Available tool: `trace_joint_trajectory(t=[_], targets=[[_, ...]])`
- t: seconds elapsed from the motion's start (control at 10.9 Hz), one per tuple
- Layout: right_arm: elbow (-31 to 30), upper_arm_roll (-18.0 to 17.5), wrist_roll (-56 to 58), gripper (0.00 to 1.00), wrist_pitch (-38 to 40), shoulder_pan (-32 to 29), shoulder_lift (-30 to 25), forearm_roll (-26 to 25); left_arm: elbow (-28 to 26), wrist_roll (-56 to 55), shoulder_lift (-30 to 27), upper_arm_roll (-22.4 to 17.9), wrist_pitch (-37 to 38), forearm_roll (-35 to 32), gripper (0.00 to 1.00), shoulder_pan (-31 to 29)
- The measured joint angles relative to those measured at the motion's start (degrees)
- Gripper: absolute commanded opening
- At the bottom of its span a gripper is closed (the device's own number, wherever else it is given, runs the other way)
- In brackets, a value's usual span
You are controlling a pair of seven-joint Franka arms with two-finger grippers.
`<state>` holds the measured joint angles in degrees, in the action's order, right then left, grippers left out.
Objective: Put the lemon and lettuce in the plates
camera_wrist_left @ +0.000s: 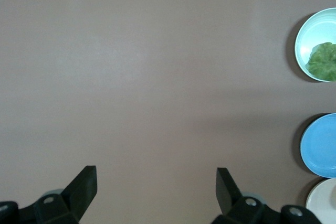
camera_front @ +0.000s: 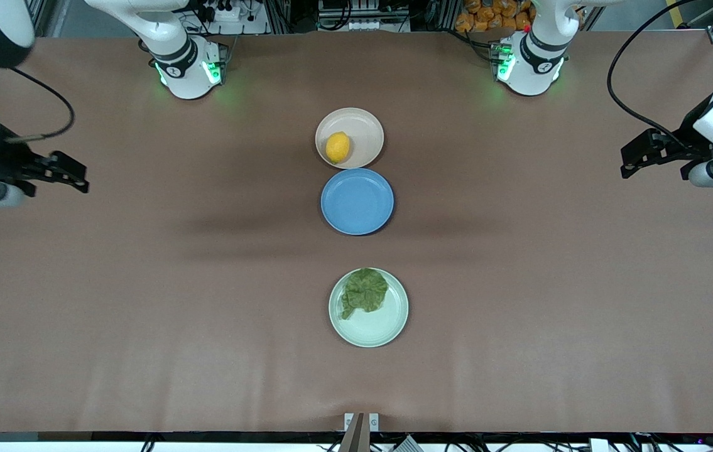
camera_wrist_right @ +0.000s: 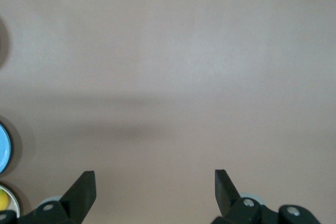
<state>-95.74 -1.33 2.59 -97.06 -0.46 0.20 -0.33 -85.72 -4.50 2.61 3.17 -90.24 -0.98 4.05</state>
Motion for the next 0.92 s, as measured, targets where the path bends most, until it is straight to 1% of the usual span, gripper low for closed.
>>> trace_joint_trajectory(t=[0.28, 0.55, 0.74, 0.92], targets=[[2.28, 0.58, 0.01, 1.00, 0.26, -0.21, -1.07, 0.00, 0.04, 0.00, 0.00, 0.00, -0.44, -0.09, 1.00, -0.26], [2.31, 1.45, -0.09, 1.00, 0.13, -2.55, -1.71, 0.68, 0.33, 0.30, 0.00, 0.02, -0.69, -0.10, 1.00, -0.33], [2.31, 1.73, -0.03, 1.00, 0.13, -4.34, -1.77, 1.01, 0.83, 2.43, 0.00, -0.01, -0.76, -0.14, 1.00, -0.47], [2.31, 1.60, -0.03, 1.00, 0.08, -4.45, -1.89, 1.14, 1.05, 3.15, 0.00, -0.02, -0.76, -0.18, 1.00, -0.65]])
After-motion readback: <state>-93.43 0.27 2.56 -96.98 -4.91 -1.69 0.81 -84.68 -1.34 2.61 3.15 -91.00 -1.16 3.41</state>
